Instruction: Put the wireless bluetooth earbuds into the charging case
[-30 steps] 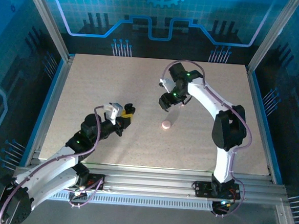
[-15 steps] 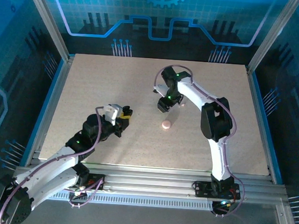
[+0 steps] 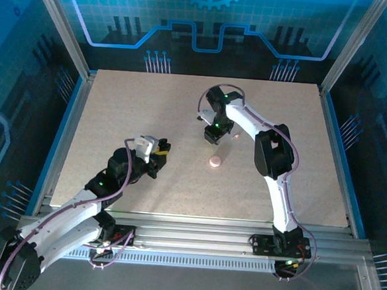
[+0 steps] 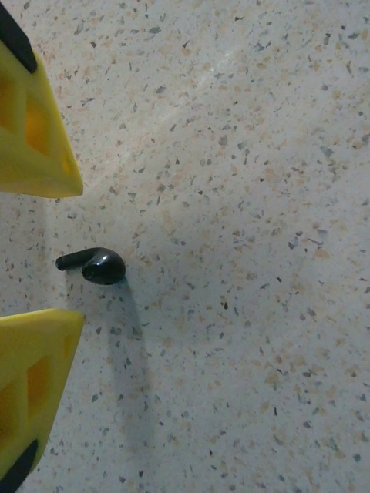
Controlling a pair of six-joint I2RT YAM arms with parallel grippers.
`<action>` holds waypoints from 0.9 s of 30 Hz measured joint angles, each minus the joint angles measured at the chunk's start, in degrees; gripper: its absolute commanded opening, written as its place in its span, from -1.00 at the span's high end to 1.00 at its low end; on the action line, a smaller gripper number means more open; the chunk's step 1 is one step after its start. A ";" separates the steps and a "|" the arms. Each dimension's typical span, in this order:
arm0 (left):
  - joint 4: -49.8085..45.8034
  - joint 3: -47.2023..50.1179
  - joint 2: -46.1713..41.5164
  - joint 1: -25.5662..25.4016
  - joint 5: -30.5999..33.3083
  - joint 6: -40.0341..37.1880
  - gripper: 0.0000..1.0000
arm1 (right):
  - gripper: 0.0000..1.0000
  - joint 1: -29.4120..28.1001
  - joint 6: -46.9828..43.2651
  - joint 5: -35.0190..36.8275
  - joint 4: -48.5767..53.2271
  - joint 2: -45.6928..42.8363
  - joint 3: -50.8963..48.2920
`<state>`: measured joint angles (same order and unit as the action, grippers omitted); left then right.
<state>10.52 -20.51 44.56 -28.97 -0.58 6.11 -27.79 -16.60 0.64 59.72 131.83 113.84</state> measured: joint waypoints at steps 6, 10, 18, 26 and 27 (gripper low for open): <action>0.00 0.00 0.11 0.00 0.00 -0.02 0.73 | 0.24 0.00 -0.02 0.07 0.28 1.03 1.55; -0.04 0.00 0.57 0.00 0.00 -0.02 0.73 | 0.26 0.00 -0.02 0.13 0.33 2.95 2.01; -0.07 -0.02 0.74 0.00 0.00 -0.02 0.73 | 0.35 0.00 -0.02 0.55 0.72 4.07 2.05; -0.11 -0.13 1.14 0.00 0.00 -0.02 0.73 | 0.40 0.00 -0.04 1.11 0.72 4.90 2.12; -0.22 -0.24 1.14 0.00 0.00 -0.02 0.73 | 0.41 0.00 -0.07 1.25 0.68 4.98 2.16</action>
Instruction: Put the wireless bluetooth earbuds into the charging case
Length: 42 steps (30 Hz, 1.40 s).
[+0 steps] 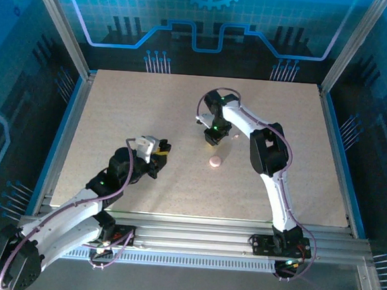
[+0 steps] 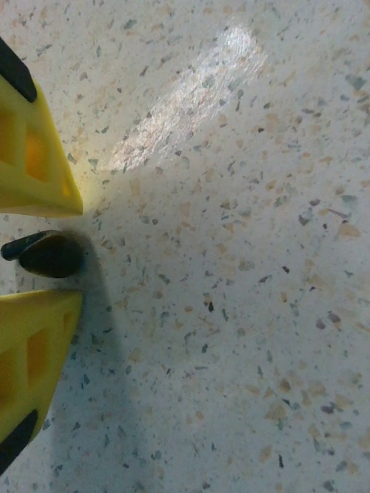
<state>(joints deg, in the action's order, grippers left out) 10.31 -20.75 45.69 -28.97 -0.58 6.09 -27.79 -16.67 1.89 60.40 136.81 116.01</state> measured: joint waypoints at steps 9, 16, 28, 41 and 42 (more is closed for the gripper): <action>-0.07 -0.48 0.11 0.00 0.00 -0.04 0.73 | 0.52 0.00 -0.13 0.76 0.04 0.42 0.59; -0.57 -1.01 0.52 0.00 -0.02 -0.20 0.73 | 0.61 0.00 -0.11 0.98 0.00 0.46 0.63; -0.61 -1.62 2.82 0.00 -0.50 -0.59 0.74 | 0.64 0.68 2.75 -1.31 -5.57 -3.65 -5.99; 15.63 -1.62 18.12 0.00 -5.33 -2.12 0.75 | 0.65 4.13 13.88 -15.69 -16.98 -24.94 -25.16; 17.29 -1.62 19.61 0.00 -5.84 -2.12 0.75 | 0.66 4.39 14.82 -16.74 -17.84 -26.29 -26.38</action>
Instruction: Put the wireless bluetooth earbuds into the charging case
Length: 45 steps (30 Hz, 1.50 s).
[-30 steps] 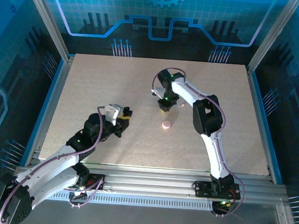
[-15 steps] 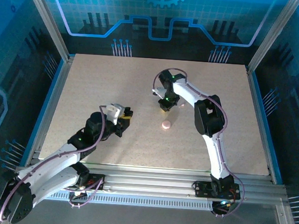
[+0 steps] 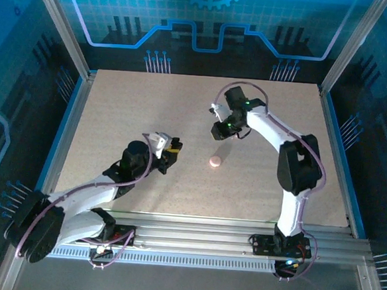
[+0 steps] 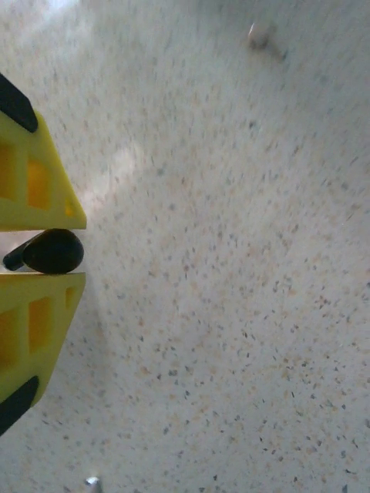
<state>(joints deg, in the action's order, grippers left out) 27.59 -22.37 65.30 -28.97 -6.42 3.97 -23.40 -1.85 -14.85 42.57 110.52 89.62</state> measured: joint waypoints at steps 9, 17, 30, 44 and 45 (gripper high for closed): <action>16.00 -0.11 12.79 -0.81 -4.17 0.15 0.77 | 0.65 3.19 12.59 -10.86 -9.66 -13.81 -13.57; 25.53 -1.29 17.33 -1.68 -6.82 0.00 0.77 | 0.63 3.17 25.29 -15.58 -21.66 -22.80 -20.96; 28.94 -3.89 16.83 -3.26 -7.85 0.20 0.76 | 0.63 0.13 34.51 -14.05 -41.57 -30.49 -28.41; 31.71 -4.57 15.52 -3.26 -6.91 3.08 0.75 | 0.62 -5.01 36.22 -12.96 -53.48 -30.01 -29.64; 31.85 -4.59 15.52 -3.26 -6.86 3.28 0.75 | 0.63 -5.29 36.22 -12.94 -53.94 -29.83 -29.66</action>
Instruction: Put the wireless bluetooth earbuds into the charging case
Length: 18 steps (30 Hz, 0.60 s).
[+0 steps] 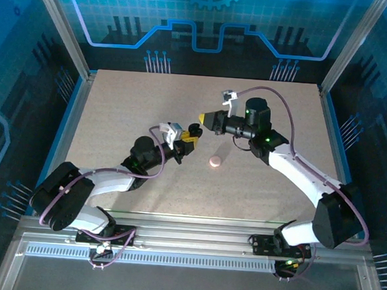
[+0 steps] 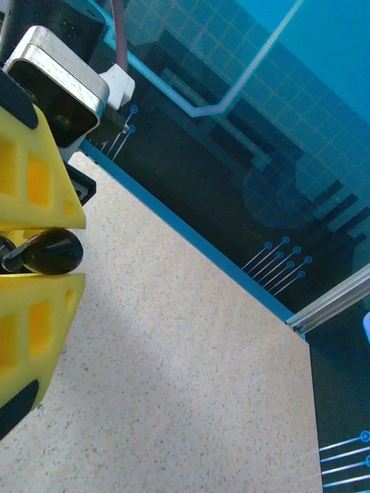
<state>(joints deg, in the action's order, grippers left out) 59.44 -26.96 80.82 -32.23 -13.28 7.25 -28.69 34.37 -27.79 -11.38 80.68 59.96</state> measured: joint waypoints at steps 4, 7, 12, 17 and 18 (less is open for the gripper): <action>0.04 0.00 -0.57 0.00 0.48 0.42 0.75 | 0.62 -0.68 -0.02 0.37 -1.01 0.33 -0.52; 0.48 0.00 -1.18 0.00 0.83 0.48 0.75 | 0.62 -1.01 0.00 0.55 -1.36 0.42 -1.07; 1.68 0.00 -1.40 0.00 1.55 1.73 0.75 | 0.62 -1.33 0.17 0.57 -2.84 1.60 -1.16; 2.82 0.00 -1.40 0.00 1.75 1.92 0.75 | 0.62 -1.38 0.17 0.57 -3.37 2.12 -1.20; 2.93 0.00 -1.40 0.00 1.88 1.92 0.75 | 0.62 -1.38 0.17 0.57 -3.58 2.14 -1.36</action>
<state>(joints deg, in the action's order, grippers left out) 62.37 -26.96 79.42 -32.23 -11.40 9.17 -30.06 34.54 -27.22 -14.96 82.83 58.61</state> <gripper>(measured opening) 0.186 0.190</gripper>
